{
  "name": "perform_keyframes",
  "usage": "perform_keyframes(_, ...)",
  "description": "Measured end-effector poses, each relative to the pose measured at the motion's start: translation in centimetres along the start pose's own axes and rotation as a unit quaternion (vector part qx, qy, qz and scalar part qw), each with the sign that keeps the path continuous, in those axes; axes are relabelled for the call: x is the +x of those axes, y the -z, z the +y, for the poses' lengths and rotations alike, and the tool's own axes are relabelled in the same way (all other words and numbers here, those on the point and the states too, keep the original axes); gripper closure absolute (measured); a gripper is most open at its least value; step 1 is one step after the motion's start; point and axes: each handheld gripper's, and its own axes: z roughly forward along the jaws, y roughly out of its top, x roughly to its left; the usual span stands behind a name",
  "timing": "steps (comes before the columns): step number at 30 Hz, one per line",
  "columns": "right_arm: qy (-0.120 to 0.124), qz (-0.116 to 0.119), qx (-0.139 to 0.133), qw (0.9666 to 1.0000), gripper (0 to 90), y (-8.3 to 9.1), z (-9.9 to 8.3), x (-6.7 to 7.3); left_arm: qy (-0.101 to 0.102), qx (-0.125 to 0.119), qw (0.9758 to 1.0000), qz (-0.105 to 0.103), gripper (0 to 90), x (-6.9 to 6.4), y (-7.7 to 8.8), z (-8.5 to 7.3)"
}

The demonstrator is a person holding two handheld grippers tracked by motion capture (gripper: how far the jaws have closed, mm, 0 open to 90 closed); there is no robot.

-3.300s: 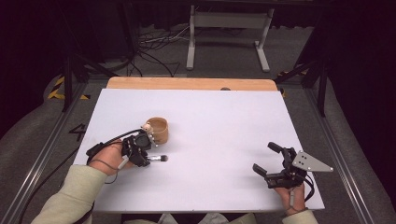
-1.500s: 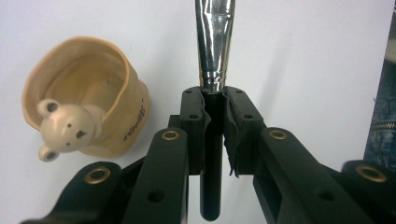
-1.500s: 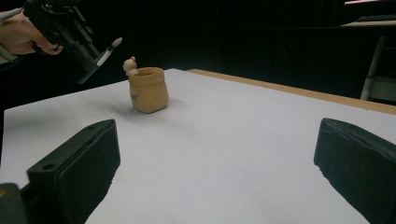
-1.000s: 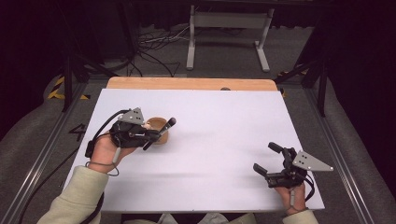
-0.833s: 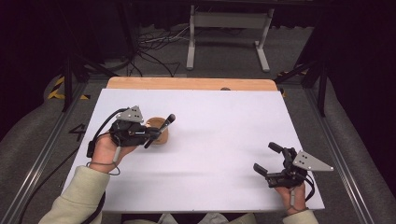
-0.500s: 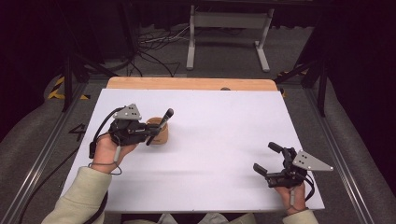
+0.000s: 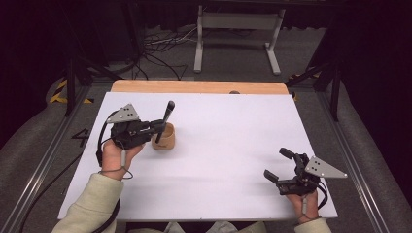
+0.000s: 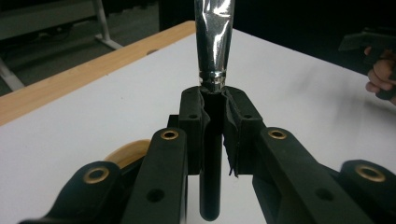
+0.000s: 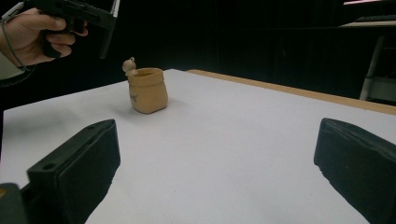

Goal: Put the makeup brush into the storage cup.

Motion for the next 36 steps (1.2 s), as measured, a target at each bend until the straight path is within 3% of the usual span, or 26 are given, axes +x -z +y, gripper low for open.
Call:
perform_keyframes(14,0.0,0.0,-0.001,1.0,0.5,0.0,0.0,0.0,0.024,-0.054,0.998,0.02,79.0,0.4,-1.0,-0.5)
perform_keyframes(16,-0.001,0.002,0.0,1.0,0.5,0.0,0.0,0.0,0.024,-0.073,0.9967,0.025,79.0,0.7,-1.1,-0.6)
perform_keyframes(23,-0.004,0.001,-0.001,1.0,0.5,0.0,-0.1,-0.1,0.016,-0.098,0.9941,0.045,79.0,1.1,-1.8,-1.0)
perform_keyframes(27,-0.006,0.001,-0.001,1.0,0.5,0.1,-0.1,-0.1,0.03,-0.113,0.9917,0.053,78.9,1.6,-2.1,-1.2)
perform_keyframes(36,-0.005,0.001,-0.004,1.0,0.5,0.1,-0.1,-0.1,0.034,-0.119,0.9894,0.076,78.8,1.7,-2.9,-1.5)
